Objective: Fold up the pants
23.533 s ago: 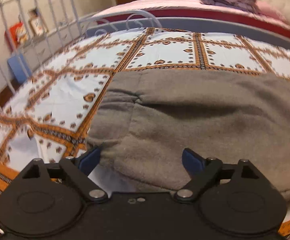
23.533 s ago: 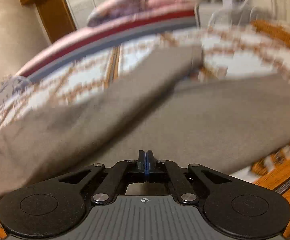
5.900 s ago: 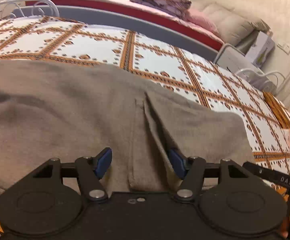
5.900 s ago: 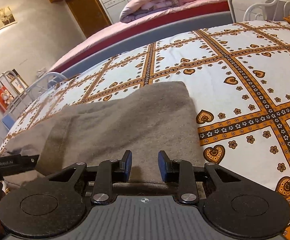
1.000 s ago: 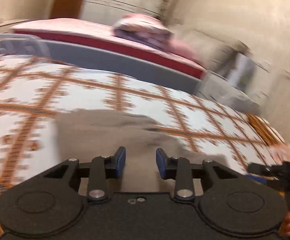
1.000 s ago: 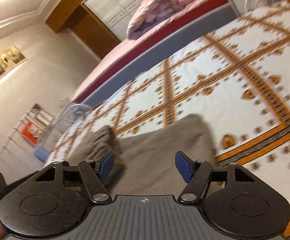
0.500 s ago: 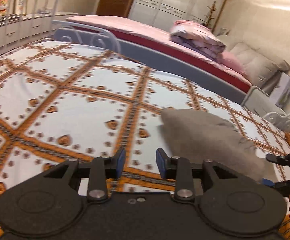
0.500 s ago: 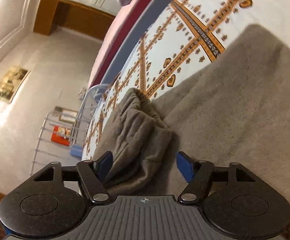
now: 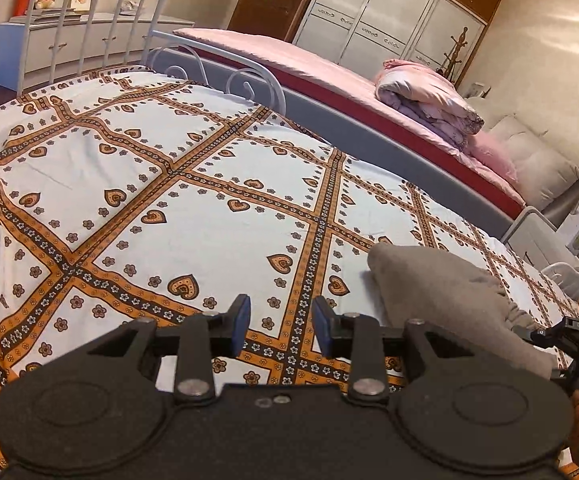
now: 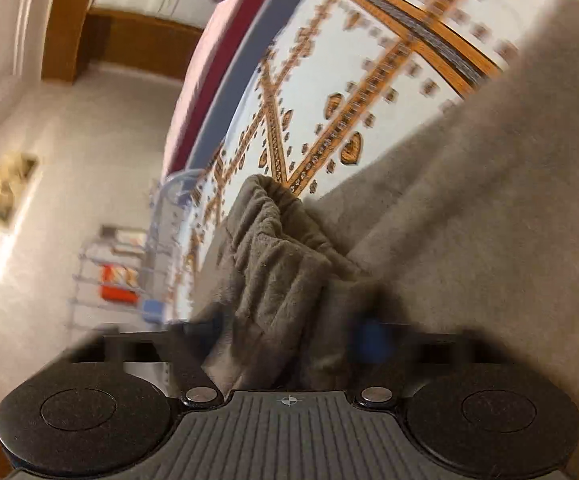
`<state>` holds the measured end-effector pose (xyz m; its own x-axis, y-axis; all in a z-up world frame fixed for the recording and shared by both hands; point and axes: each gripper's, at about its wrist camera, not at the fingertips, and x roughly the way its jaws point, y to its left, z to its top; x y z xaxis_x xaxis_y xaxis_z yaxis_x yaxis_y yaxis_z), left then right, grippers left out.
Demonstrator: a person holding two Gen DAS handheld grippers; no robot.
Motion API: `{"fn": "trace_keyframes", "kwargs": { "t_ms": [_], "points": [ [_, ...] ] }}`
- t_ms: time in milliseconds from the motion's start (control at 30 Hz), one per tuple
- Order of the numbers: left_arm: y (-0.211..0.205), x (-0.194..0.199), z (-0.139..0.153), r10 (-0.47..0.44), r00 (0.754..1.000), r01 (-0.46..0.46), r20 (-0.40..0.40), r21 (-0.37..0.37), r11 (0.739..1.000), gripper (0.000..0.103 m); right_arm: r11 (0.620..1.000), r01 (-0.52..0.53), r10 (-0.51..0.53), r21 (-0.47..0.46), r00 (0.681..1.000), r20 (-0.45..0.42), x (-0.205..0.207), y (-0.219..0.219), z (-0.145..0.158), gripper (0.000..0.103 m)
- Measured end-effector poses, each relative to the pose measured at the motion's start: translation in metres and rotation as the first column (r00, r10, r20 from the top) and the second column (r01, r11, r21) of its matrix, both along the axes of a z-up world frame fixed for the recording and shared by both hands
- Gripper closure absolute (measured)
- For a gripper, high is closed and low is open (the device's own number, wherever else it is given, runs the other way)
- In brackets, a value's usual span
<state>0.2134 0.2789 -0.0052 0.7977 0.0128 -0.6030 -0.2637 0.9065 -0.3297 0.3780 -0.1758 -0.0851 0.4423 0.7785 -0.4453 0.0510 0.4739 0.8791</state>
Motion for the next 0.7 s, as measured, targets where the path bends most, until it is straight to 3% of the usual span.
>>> {"fn": "trace_keyframes", "kwargs": {
  "t_ms": [33,100,167,233,300,400,467,533,567,600,633,700],
  "points": [
    [-0.001,0.001,0.0,-0.002,1.0,0.002,0.001,0.0,1.0,0.078,0.999,-0.018,0.02,-0.047,0.999,0.037,-0.001,0.003,0.008,0.064],
    [-0.005,0.003,0.001,-0.008,1.0,0.008,0.003,0.006,1.0,0.078,0.992,-0.045,0.067,-0.115,0.978,0.198,-0.013,0.006,0.038,0.065],
    [-0.009,0.007,0.001,-0.019,1.0,0.019,-0.002,0.012,1.0,0.078,0.985,-0.06,0.113,-0.163,0.932,0.344,-0.033,0.007,0.075,0.065],
    [-0.015,0.011,0.001,-0.035,0.999,0.035,-0.002,0.013,0.999,0.078,0.973,-0.043,0.15,-0.228,0.867,0.475,-0.058,-0.001,0.11,0.065],
    [-0.023,0.016,0.002,-0.057,0.998,0.057,-0.002,0.017,0.998,0.078,0.965,-0.002,0.149,-0.263,0.829,0.539,-0.077,-0.021,0.128,0.065],
    [-0.037,0.024,0.0,-0.098,0.995,0.098,-0.015,0.03,0.995,0.077,0.947,0.103,0.071,-0.304,0.857,0.511,-0.091,-0.07,0.114,0.065],
    [-0.047,0.03,-0.001,-0.12,0.992,0.121,-0.025,0.042,0.992,0.076,0.925,0.157,-0.006,-0.345,0.916,0.401,-0.09,-0.103,0.073,0.065],
    [-0.056,0.035,-0.002,-0.13,0.991,0.132,-0.032,0.048,0.99,0.076,0.906,0.17,-0.08,-0.388,0.968,0.238,-0.088,-0.127,0.024,0.065],
    [-0.06,0.036,-0.001,-0.137,0.99,0.139,-0.033,0.046,0.989,0.074,0.917,0.182,-0.124,-0.354,0.976,0.181,-0.09,-0.139,0.004,0.065],
    [-0.064,0.038,-0.001,-0.143,0.989,0.144,-0.035,0.049,0.988,0.074,0.945,0.212,-0.174,-0.248,0.97,0.167,-0.094,-0.151,-0.007,0.065],
    [-0.068,0.04,-0.001,-0.146,0.989,0.148,-0.036,0.055,0.987,0.072,0.949,0.228,-0.194,-0.216,0.967,0.167,-0.096,-0.155,-0.006,0.065],
    [-0.075,0.043,-0.001,-0.156,0.987,0.158,-0.04,0.062,0.985,0.07,0.938,0.208,-0.15,-0.279,0.965,0.215,-0.096,-0.146,0.007,0.064]
  ]
}}
